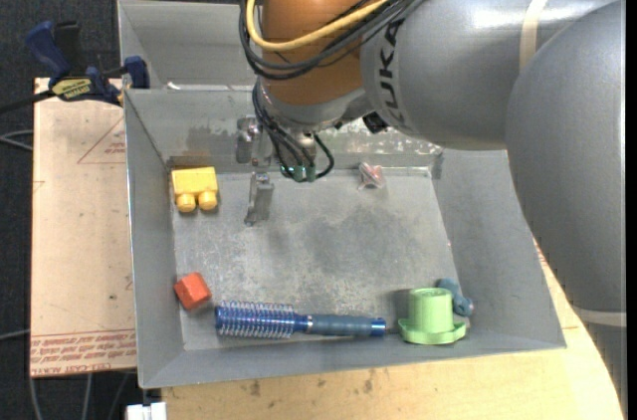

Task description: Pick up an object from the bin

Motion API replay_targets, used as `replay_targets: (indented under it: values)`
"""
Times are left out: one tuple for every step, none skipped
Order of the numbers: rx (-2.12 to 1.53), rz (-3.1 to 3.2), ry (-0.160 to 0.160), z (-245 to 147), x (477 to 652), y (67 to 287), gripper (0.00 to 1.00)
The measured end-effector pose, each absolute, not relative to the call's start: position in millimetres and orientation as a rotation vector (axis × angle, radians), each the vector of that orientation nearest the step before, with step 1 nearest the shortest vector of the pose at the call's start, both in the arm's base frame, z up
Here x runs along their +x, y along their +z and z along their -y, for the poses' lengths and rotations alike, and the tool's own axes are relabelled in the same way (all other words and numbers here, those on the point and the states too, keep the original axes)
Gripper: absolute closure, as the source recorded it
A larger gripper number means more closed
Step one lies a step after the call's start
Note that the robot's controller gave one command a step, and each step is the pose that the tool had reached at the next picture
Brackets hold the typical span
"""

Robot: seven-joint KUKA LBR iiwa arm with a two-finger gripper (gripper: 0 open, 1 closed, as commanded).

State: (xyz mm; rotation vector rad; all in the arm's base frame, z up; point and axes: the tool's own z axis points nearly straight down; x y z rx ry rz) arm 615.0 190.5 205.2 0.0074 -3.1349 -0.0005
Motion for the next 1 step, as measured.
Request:
replay_targets:
  values:
    - [0.464, 3.107, -0.001, -224.5, 541.1, 68.0, 0.00]
